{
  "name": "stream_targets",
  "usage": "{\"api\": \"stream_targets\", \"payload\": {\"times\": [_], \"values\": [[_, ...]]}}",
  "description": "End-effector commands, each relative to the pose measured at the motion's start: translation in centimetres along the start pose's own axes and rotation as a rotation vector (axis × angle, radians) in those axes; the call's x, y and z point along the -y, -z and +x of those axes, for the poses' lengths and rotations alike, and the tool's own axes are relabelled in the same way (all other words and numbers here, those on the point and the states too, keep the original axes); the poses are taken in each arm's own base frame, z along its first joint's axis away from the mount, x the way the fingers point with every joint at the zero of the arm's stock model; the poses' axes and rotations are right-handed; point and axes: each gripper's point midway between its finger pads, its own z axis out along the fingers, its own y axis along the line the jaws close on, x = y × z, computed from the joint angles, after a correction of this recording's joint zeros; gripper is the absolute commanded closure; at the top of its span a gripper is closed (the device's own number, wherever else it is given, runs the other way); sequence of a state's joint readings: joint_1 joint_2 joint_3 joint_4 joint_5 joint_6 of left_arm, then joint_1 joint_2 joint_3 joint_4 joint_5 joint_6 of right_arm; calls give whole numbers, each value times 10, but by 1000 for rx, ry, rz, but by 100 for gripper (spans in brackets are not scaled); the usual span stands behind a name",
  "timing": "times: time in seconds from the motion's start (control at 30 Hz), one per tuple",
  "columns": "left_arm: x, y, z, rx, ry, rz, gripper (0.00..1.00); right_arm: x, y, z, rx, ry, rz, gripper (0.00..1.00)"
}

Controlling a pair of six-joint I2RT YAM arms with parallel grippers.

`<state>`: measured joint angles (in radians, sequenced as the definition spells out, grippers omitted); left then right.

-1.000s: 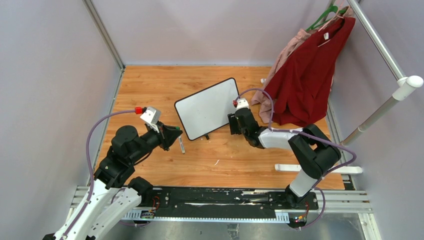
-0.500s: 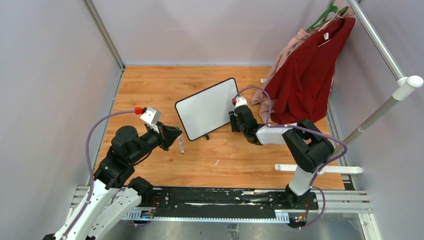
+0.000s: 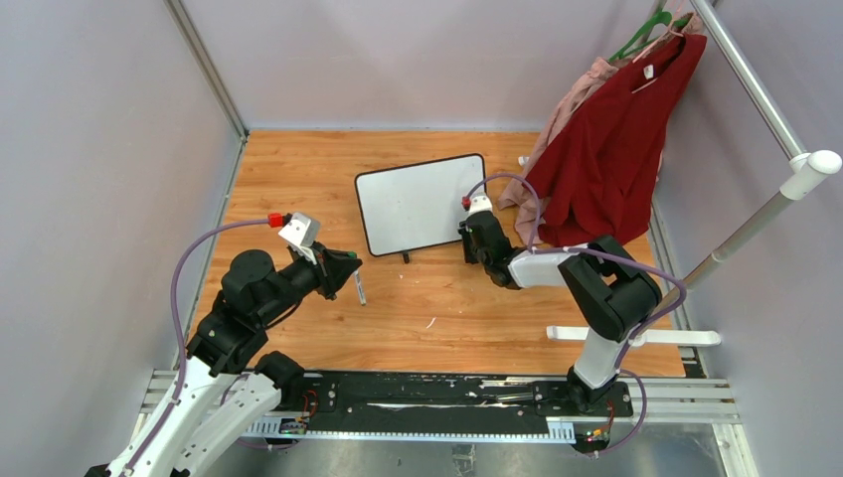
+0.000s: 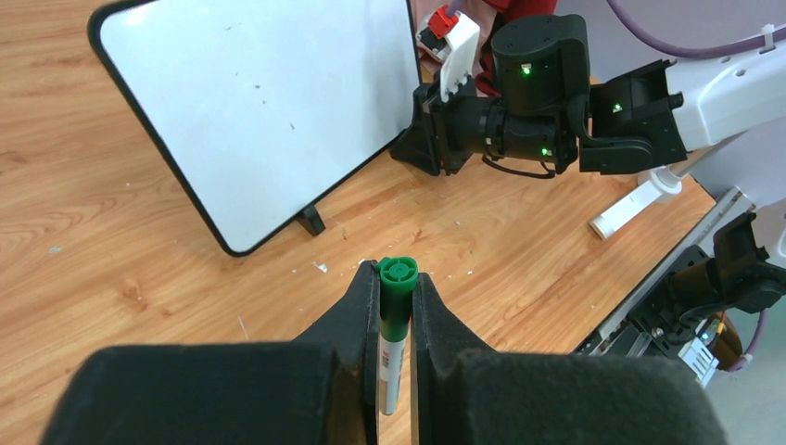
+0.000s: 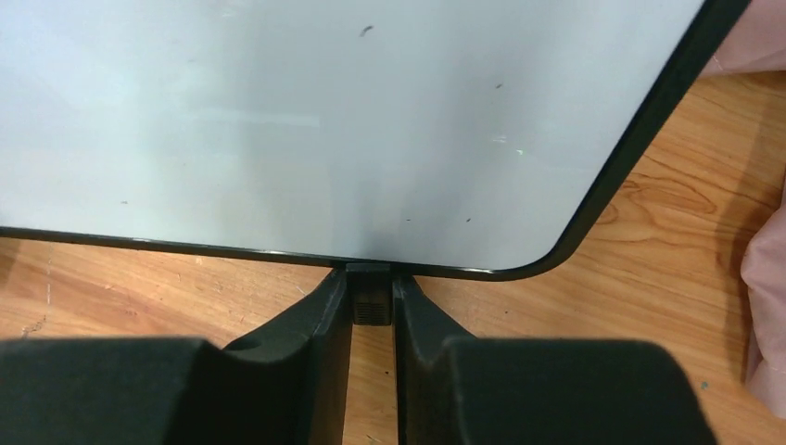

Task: Write a sentence on the whiteboard
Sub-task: Adjust the whiteboard at the center of the board.

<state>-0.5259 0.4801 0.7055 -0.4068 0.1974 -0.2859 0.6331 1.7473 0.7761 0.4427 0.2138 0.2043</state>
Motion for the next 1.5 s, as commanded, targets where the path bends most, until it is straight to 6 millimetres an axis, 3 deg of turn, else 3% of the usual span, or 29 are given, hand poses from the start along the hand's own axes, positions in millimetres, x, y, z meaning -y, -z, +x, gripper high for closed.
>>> {"api": "stream_targets", "payload": {"times": [0.0, 0.1, 0.63, 0.8, 0.97, 1.07, 1.23, 1.47], "values": [[0, -1, 2, 0, -11, 5, 100, 12, 6, 4, 7, -73, 48, 95], [1, 0, 2, 1, -8, 8, 100, 15, 10, 8, 0, -91, 64, 100], [1, 0, 3, 1, -3, 7, 100, 14, 17, 15, -27, -85, 143, 98], [1, 1, 3, 2, -4, 8, 100, 9, 25, 11, -9, -79, 116, 59], [1, 0, 3, 0, -1, 9, 100, 5, 34, 7, -5, -81, 87, 42], [1, 0, 3, 1, 3, 8, 100, 0, 46, 2, -3, -89, 54, 38], [-3, -2, 1, 12, 25, -18, 100, -6, 88, -9, 27, -118, -35, 36], [-41, -15, -10, 52, 146, -251, 100, 8, 138, -33, 109, -214, -71, 36]]}}
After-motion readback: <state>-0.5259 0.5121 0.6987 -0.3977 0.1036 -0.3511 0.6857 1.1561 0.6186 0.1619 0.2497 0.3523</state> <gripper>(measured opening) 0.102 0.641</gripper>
